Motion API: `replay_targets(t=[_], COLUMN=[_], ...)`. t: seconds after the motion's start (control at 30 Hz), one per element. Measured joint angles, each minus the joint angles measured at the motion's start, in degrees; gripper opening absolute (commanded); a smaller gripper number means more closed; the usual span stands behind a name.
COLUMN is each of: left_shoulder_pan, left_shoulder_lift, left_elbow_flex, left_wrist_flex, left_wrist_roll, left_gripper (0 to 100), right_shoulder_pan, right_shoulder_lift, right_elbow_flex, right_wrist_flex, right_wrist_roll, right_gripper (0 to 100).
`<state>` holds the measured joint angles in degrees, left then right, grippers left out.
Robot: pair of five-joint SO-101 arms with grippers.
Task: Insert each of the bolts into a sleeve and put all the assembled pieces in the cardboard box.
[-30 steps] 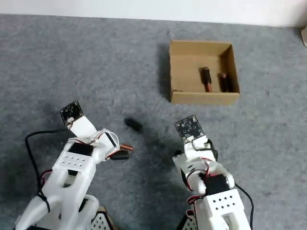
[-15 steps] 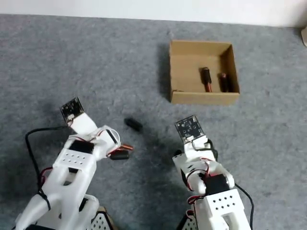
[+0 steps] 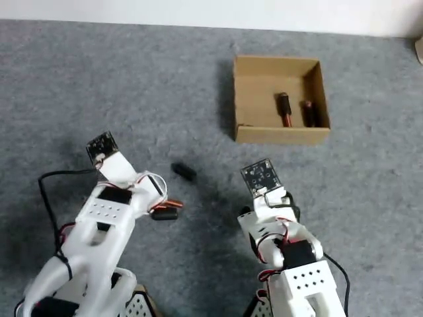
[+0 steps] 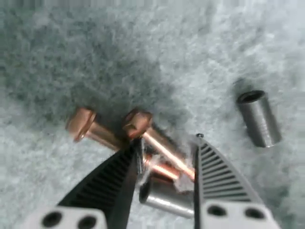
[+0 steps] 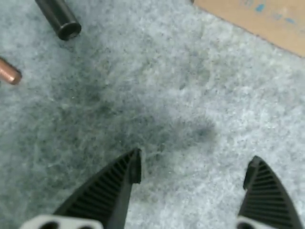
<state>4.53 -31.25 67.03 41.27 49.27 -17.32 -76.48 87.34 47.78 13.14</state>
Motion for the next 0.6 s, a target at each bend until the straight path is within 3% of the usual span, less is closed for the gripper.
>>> replay_targets(t=[0.6], left_shoulder_pan=[-0.35], left_shoulder_lift=[19.16], left_elbow_flex=[-9.93], left_wrist_flex=[0.26], left_wrist_roll=[4.04], left_gripper=[18], right_shoulder_pan=[0.00], right_shoulder_lift=[0.00], right_elbow_flex=[0.00], right_wrist_flex=[0.00], right_wrist_roll=[0.00], right_gripper=[32.1])
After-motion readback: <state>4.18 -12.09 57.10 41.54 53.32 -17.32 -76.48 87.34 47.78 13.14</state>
